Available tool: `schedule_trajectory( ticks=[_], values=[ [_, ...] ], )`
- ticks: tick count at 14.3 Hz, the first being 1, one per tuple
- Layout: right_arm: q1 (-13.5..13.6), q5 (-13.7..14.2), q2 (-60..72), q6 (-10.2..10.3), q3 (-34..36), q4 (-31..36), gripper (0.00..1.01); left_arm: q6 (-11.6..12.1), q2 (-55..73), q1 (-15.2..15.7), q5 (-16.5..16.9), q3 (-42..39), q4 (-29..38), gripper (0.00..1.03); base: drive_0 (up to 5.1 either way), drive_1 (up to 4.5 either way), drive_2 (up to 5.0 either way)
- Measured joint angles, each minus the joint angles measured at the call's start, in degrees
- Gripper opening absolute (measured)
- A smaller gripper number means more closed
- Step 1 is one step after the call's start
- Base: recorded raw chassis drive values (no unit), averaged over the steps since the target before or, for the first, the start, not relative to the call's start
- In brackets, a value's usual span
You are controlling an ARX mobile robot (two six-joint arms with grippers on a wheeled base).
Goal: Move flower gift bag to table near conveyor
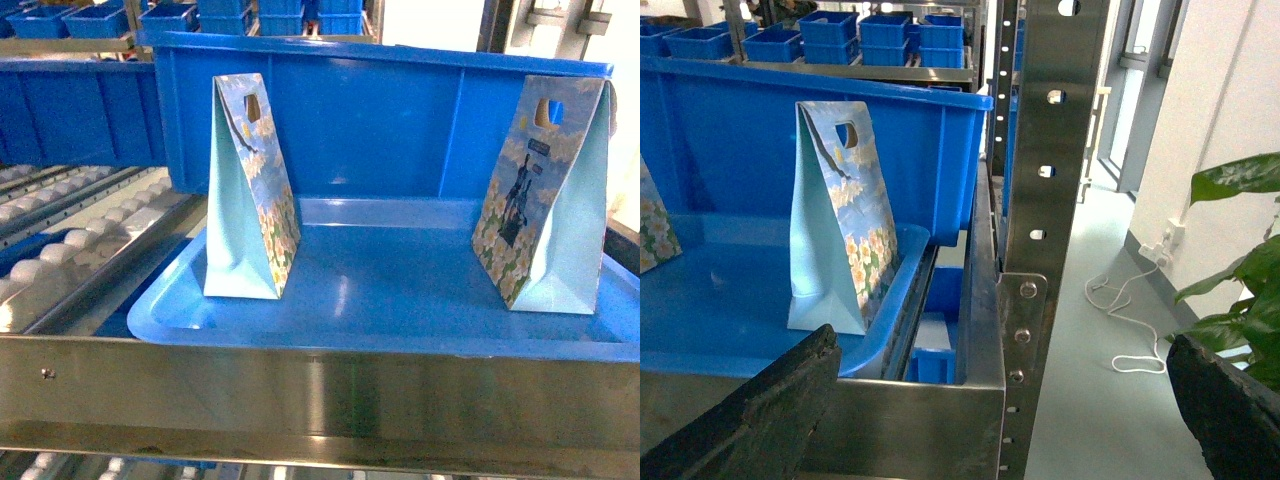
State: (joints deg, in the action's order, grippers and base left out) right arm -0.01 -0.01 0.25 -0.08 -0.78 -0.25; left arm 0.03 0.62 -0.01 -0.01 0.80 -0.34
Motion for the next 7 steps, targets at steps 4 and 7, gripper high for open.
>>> schedule_trajectory(
  ticks=[4,7],
  values=[
    [0.0,0.0,0.0,0.0,0.0,0.0,0.98,0.0,0.0,0.0,0.0,0.0,0.0,0.98,0.0,0.0,0.0],
    [0.0,0.0,0.0,0.0,0.0,0.0,0.98,0.0,0.0,0.0,0.0,0.0,0.0,0.98,0.0,0.0,0.0]
  ],
)
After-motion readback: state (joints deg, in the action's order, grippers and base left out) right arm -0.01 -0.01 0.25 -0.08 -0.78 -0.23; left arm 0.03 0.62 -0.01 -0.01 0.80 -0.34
